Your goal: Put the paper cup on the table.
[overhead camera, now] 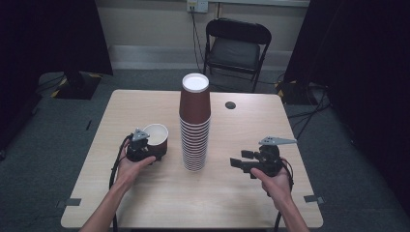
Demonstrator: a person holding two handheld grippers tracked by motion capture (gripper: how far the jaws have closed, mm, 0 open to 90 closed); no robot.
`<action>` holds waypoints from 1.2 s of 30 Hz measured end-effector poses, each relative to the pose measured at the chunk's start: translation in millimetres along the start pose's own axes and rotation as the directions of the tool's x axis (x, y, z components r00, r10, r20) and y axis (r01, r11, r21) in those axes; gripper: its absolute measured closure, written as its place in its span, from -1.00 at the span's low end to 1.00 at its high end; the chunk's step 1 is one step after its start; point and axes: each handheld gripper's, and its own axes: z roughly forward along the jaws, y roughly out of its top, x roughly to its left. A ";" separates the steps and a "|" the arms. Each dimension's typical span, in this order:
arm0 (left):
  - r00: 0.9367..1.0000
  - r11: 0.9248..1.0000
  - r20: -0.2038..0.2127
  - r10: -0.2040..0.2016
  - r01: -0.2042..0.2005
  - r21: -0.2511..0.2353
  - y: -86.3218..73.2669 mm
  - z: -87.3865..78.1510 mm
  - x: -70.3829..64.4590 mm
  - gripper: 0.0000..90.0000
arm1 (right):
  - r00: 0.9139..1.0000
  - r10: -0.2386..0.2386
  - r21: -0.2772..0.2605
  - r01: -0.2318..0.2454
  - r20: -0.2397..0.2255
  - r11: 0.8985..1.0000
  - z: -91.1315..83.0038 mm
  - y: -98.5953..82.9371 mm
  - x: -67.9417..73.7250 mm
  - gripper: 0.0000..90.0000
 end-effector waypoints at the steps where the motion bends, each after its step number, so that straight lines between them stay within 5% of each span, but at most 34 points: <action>1: 1.000 1.000 -0.004 0.004 -0.004 0.014 -2.4 0.5 -0.4 -0.66 | 1.000 0.001 -0.003 -0.001 0.002 1.000 -0.7 0.4 0.2 -0.28; 12: 0.999 0.998 -0.011 -0.053 0.054 0.034 -12.6 -17.0 6.8 -0.65 | 1.000 -0.004 -0.010 0.004 0.006 1.000 -1.5 0.8 0.4 -0.28; 16: 0.999 0.998 -0.003 -0.037 0.037 0.044 -11.4 -28.5 4.2 -0.65 | 1.000 -0.002 -0.012 0.002 0.020 1.000 -1.9 0.6 -0.3 -0.30; 25: 0.998 0.998 0.013 -0.059 0.059 -0.024 -8.8 -58.3 -1.2 -0.64 | 0.999 0.001 -0.018 -0.001 0.039 1.000 -3.9 0.4 -2.3 -0.34; 31: 0.999 0.999 0.006 -0.037 0.038 -0.036 -7.4 -78.8 -10.4 -0.61 | 0.998 0.008 -0.025 -0.006 0.058 1.000 -8.0 -1.9 -3.9 -0.36; 36: 0.998 0.997 0.017 -0.067 0.068 -0.046 -9.0 -99.1 -15.9 -0.60 | 0.996 0.007 -0.021 -0.005 0.089 1.000 -16.9 -6.3 -9.1 -0.36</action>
